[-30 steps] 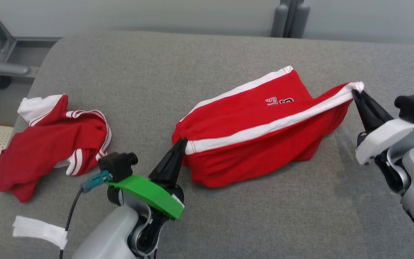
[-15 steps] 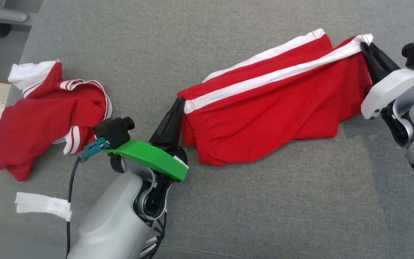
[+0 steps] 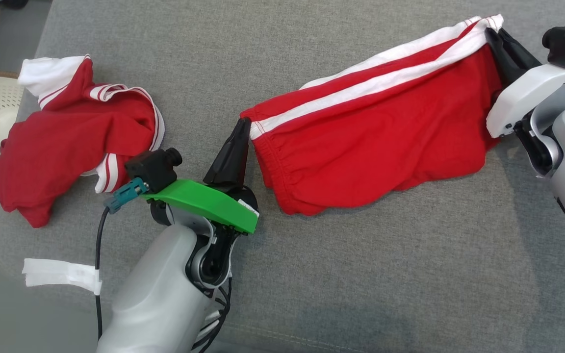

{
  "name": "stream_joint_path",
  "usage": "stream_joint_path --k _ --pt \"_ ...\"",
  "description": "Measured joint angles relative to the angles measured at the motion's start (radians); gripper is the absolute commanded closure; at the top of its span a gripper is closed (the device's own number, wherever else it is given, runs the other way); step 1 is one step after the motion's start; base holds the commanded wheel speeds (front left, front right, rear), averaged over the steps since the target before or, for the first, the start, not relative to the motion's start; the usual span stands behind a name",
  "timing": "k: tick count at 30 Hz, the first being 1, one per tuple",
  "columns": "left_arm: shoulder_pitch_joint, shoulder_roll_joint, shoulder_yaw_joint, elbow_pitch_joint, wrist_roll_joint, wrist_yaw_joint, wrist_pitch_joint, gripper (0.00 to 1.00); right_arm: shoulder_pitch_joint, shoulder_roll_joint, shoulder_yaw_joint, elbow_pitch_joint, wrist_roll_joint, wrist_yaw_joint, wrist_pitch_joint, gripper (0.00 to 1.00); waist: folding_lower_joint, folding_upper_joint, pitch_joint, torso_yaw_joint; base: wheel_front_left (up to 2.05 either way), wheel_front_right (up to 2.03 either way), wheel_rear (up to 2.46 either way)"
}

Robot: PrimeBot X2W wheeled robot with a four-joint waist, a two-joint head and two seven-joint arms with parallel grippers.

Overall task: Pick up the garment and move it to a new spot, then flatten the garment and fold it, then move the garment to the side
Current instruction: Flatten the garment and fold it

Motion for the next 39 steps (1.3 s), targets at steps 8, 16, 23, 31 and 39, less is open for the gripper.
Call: stream_joint_path --k 8,16,23,31,39 --pt "-0.015 -0.01 0.037 0.016 0.047 0.0 0.0 1.0 -0.038 0.0 0.045 0.047 0.02 0.0 -0.017 1.0 -0.0001 0.0 0.01 0.004 0.0 0.0 0.0" --pt "-0.035 -0.013 0.035 0.038 0.073 0.0 0.0 0.02 -0.063 0.021 0.074 0.089 0.041 0.0 -0.024 0.0 -0.0001 0.0 0.012 -0.001 0.0 0.0 0.0" --pt "-0.031 -0.014 0.085 0.033 0.17 0.0 0.0 0.0 -0.059 0.017 0.08 0.095 0.055 0.0 -0.03 0.0 -0.0001 0.0 -0.003 -0.006 0.0 0.0 0.0" --pt "0.04 -0.014 0.142 -0.007 0.249 0.0 0.0 0.0 0.053 0.006 0.026 0.05 0.077 0.0 -0.031 0.0 -0.0001 0.0 -0.034 -0.013 0.0 0.0 0.0" --pt "0.106 -0.014 0.153 -0.034 0.274 0.0 0.0 0.0 0.15 0.024 -0.005 0.06 0.084 0.0 -0.032 0.0 -0.0001 0.0 -0.048 0.003 0.0 0.0 0.0"
